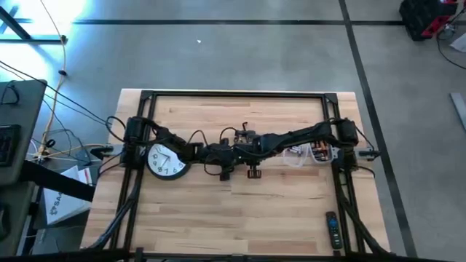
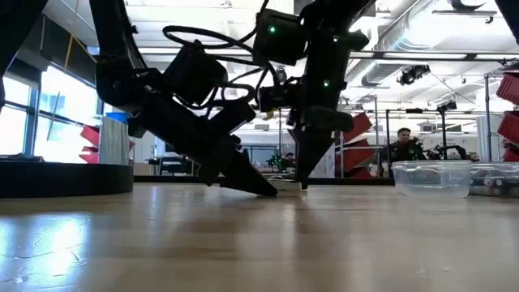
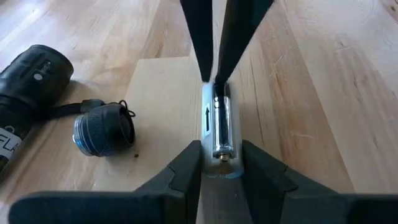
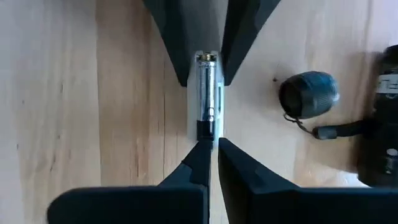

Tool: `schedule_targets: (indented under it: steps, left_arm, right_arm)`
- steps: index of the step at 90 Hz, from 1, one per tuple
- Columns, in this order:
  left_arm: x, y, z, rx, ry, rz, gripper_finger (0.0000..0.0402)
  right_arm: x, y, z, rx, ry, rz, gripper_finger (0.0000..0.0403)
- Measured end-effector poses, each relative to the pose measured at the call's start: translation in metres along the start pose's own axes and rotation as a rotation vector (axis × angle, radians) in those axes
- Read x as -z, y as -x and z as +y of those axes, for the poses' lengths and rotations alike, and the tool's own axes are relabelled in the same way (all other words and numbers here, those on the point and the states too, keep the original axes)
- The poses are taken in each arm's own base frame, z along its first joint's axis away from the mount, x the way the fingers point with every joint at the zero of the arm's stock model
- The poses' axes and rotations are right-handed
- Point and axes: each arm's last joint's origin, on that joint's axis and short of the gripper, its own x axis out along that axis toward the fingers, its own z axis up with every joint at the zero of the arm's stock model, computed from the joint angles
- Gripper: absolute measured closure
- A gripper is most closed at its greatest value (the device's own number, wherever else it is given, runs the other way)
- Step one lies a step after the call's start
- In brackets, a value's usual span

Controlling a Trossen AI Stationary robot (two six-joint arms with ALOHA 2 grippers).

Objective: Insert battery
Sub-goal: Insert the silver battery into the white battery case

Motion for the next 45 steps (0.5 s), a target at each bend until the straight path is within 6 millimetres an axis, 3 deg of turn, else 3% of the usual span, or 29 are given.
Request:
schedule_targets:
  steps: [17,45]
  left_arm:
    - [0.000,0.000,0.000,0.000,0.000,0.000,0.0323]
    - [0.000,0.000,0.000,0.000,-0.001,-0.001,0.0323]
  right_arm:
    - [0.001,0.002,0.000,0.010,0.006,0.007,0.0403]
    - [0.003,0.034,-0.003,0.013,-0.016,-0.037,0.0403]
